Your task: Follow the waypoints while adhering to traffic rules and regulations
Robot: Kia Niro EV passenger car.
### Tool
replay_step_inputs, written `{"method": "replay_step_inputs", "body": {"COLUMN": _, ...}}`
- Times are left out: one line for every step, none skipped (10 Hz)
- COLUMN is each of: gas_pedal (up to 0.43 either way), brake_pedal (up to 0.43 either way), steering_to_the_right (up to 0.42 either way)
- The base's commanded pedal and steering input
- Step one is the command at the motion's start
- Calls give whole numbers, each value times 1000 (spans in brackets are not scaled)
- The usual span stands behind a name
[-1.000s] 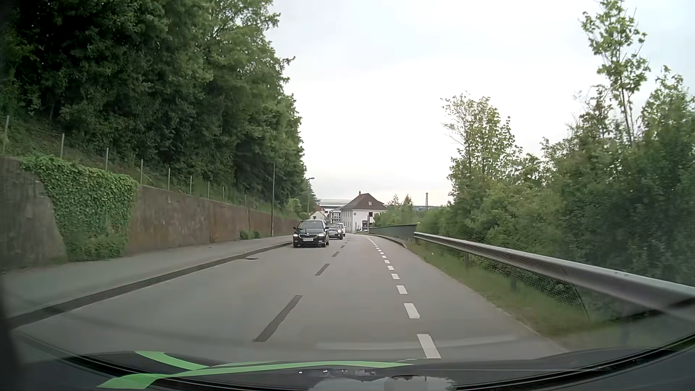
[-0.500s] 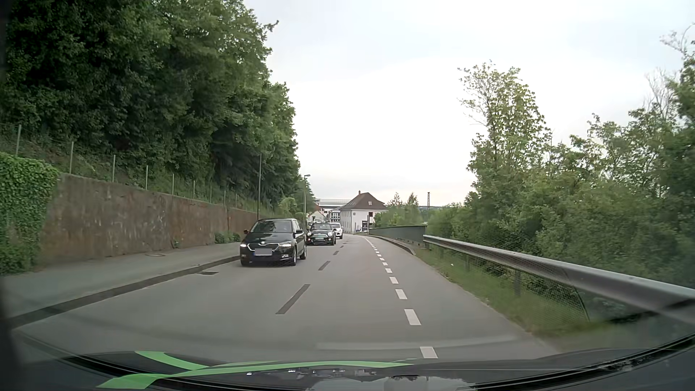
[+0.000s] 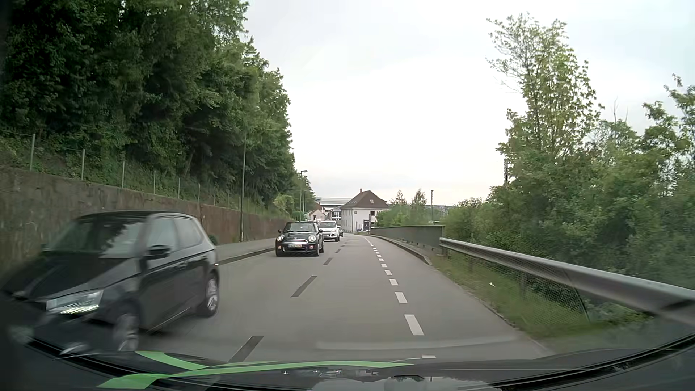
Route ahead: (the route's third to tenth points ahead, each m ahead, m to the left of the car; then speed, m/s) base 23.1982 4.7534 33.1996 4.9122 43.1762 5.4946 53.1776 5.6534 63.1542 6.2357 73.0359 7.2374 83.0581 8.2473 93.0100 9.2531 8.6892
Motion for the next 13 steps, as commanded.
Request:
{"method": "replay_step_inputs", "body": {"gas_pedal": 20, "brake_pedal": 0, "steering_to_the_right": -5}}
{"method": "replay_step_inputs", "body": {"gas_pedal": 20, "brake_pedal": 0, "steering_to_the_right": -5}}
{"method": "replay_step_inputs", "body": {"gas_pedal": 20, "brake_pedal": 0, "steering_to_the_right": -6}}
{"method": "replay_step_inputs", "body": {"gas_pedal": 20, "brake_pedal": 0, "steering_to_the_right": -6}}
{"method": "replay_step_inputs", "body": {"gas_pedal": 20, "brake_pedal": 0, "steering_to_the_right": -6}}
{"method": "replay_step_inputs", "body": {"gas_pedal": 20, "brake_pedal": 0, "steering_to_the_right": -8}}
{"method": "replay_step_inputs", "body": {"gas_pedal": 20, "brake_pedal": 0, "steering_to_the_right": -9}}
{"method": "replay_step_inputs", "body": {"gas_pedal": 20, "brake_pedal": 0, "steering_to_the_right": -9}}
{"method": "replay_step_inputs", "body": {"gas_pedal": 20, "brake_pedal": 0, "steering_to_the_right": -9}}
{"method": "replay_step_inputs", "body": {"gas_pedal": 20, "brake_pedal": 0, "steering_to_the_right": -8}}
{"method": "replay_step_inputs", "body": {"gas_pedal": 20, "brake_pedal": 0, "steering_to_the_right": -8}}
{"method": "replay_step_inputs", "body": {"gas_pedal": 20, "brake_pedal": 0, "steering_to_the_right": -7}}
{"method": "replay_step_inputs", "body": {"gas_pedal": 20, "brake_pedal": 0, "steering_to_the_right": -6}}
